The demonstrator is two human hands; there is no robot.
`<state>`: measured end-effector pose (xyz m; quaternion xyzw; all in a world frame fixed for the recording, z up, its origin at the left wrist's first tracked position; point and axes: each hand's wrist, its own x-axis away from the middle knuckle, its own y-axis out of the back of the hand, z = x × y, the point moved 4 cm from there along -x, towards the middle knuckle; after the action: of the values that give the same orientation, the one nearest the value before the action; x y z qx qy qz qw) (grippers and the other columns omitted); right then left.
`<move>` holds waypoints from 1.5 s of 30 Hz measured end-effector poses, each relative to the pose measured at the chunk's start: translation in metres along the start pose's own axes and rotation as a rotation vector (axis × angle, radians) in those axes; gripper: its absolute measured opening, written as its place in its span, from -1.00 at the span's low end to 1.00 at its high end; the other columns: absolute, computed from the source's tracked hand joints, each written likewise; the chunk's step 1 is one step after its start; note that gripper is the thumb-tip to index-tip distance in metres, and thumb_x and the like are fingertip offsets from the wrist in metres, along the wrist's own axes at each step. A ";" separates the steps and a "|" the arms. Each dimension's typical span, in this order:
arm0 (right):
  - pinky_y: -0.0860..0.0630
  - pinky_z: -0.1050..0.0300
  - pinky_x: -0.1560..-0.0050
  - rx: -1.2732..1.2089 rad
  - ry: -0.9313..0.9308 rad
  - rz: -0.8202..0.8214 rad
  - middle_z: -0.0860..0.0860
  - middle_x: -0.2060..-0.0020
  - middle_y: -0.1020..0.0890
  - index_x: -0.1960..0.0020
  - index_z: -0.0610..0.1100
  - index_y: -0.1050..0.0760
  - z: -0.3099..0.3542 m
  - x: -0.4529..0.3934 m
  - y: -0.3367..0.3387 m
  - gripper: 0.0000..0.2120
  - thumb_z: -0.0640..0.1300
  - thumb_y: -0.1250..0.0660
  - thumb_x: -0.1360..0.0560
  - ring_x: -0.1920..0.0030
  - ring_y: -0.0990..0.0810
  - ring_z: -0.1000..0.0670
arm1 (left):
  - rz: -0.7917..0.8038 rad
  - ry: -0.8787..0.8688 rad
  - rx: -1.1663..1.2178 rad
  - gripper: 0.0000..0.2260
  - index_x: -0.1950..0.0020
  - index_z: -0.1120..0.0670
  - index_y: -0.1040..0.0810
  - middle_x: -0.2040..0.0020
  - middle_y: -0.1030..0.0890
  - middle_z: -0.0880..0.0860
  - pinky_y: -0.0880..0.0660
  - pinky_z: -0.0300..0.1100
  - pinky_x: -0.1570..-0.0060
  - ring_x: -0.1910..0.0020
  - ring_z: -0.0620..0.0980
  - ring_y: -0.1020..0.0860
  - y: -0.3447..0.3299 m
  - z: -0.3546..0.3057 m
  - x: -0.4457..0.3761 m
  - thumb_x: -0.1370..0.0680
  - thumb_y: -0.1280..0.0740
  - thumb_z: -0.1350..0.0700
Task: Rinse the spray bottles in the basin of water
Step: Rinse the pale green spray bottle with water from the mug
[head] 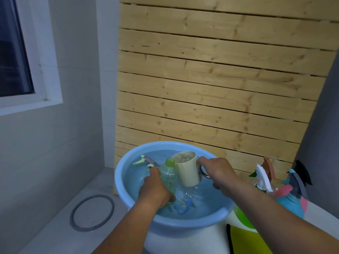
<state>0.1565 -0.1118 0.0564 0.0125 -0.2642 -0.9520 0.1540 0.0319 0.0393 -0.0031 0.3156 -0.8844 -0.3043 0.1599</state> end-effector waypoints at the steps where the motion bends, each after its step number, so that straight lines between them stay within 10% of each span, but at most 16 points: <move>1: -0.10 0.20 0.46 -0.010 0.016 -0.011 0.06 0.60 -0.16 0.36 -0.08 -0.22 0.004 0.001 0.000 -0.69 -0.03 -0.31 -0.40 0.41 -0.13 -0.05 | 0.000 0.000 -0.002 -0.23 -0.32 0.03 -0.21 -0.16 -0.52 0.08 -0.53 0.01 -0.13 -0.15 0.15 -0.54 0.000 0.000 0.000 -0.26 -0.58 0.14; 45: -0.17 0.16 0.43 0.258 0.332 -0.172 0.11 0.73 -0.24 0.51 -0.07 -0.24 0.051 0.019 0.032 -0.60 0.04 -0.37 -0.33 0.49 -0.22 -0.01 | -0.011 0.003 -0.037 -0.16 -0.41 0.06 -0.15 -0.20 -0.49 0.11 -0.50 -0.02 -0.14 -0.19 0.15 -0.52 0.000 0.000 0.000 -0.28 -0.58 0.11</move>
<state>0.1418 -0.1177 0.1177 0.2110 -0.3527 -0.9049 0.1108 0.0317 0.0391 -0.0027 0.3177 -0.8767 -0.3211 0.1654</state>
